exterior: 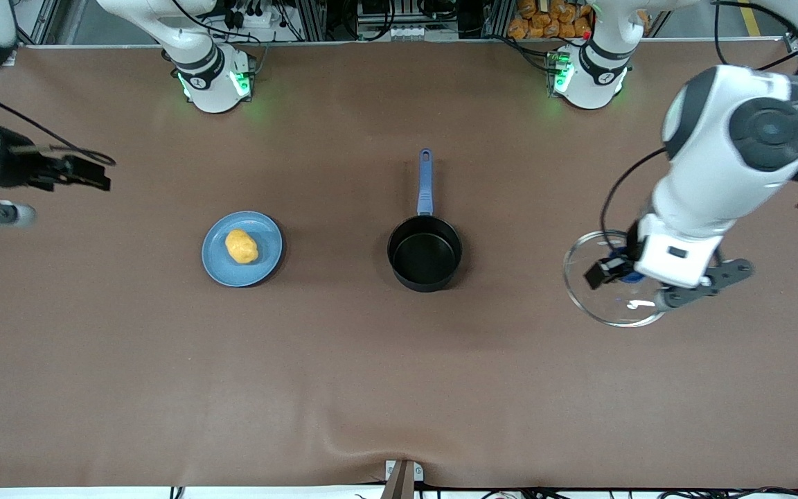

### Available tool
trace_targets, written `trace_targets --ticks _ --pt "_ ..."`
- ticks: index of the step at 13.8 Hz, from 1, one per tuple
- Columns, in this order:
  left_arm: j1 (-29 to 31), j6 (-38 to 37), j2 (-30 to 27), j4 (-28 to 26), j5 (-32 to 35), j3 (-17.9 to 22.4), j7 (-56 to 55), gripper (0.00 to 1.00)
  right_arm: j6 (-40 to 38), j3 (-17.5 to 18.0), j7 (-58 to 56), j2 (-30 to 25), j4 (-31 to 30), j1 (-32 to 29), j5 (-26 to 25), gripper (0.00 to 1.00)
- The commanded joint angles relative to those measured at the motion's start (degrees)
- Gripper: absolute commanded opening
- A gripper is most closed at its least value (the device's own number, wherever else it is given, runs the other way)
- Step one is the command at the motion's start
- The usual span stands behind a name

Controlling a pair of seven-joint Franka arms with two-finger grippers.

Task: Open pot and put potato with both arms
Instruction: 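Lift the lid with the left gripper while the right gripper reaches out, then lower the lid with the left gripper while the right gripper grasps potato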

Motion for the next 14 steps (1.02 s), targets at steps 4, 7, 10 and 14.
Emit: trace_targets --ticks 4,7,10,14 --pt "4.3 8.0 -11.7 -17.5 -7.9 3.8 14.5 0.0 13.0 0.5 -0.7 4.4 -8.9 3.7 3.7 1.0" --pt "4.8 18.4 -15.8 -31.8 -10.2 4.4 20.6 0.0 19.9 0.6 -0.9 4.3 -16.7 7.8 3.7 1.0" --pt "4.8 23.1 -15.5 -37.8 -10.5 5.8 26.1 0.0 29.3 0.5 -6.9 4.5 -24.2 11.9 3.2 1.0" --pt "6.5 27.3 -10.8 -40.6 -10.3 7.4 32.7 0.0 44.3 0.5 -16.4 4.3 -34.7 13.4 3.0 1.0"
